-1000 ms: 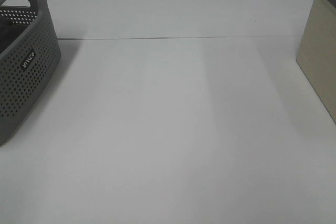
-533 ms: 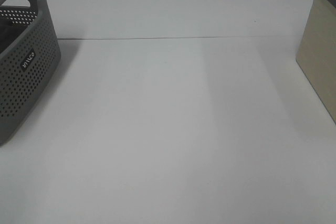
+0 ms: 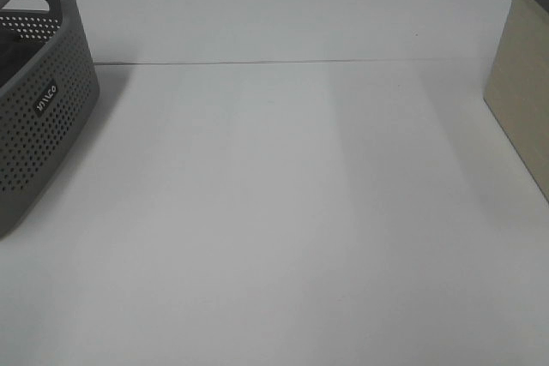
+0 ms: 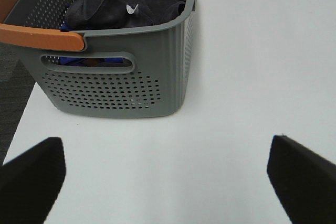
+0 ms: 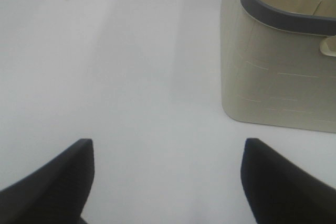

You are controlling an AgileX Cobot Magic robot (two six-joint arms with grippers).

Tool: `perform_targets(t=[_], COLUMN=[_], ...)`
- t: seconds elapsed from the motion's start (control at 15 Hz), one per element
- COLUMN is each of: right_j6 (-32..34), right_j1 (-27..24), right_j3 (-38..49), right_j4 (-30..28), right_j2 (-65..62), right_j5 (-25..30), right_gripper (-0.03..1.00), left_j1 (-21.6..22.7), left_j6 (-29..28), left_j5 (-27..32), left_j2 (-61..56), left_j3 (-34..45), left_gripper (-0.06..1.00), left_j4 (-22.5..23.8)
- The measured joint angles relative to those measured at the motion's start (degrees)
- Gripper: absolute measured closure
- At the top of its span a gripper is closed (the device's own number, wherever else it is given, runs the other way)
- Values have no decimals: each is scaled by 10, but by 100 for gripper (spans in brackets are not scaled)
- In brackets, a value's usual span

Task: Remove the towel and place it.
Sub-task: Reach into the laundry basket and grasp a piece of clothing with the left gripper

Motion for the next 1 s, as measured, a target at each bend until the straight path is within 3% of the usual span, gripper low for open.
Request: perform_targets(t=[0.27, 0.53, 0.67, 0.8, 0.87, 1.0], right_j6=[0, 0, 0, 0, 0, 0], right_j1=[0, 0, 0, 0, 0, 0], right_j3=[0, 0, 0, 0, 0, 0], right_j4=[0, 0, 0, 0, 0, 0], right_j2=[0, 0, 0, 0, 0, 0], right_j5=[0, 0, 0, 0, 0, 0], right_gripper=[22, 22, 22, 22, 22, 22], left_j1=[0, 0, 0, 0, 0, 0], left_j6=[111, 332, 434, 458, 477, 504], left_j5=[84, 87, 87, 87, 85, 85], left_j2=[121, 358, 521, 587, 712, 817], left_j3=[-111, -293, -410, -453, -517, -559], left_gripper=[-5, -5, -5, -5, -5, -5], left_j4=[22, 36, 70, 90, 117, 131])
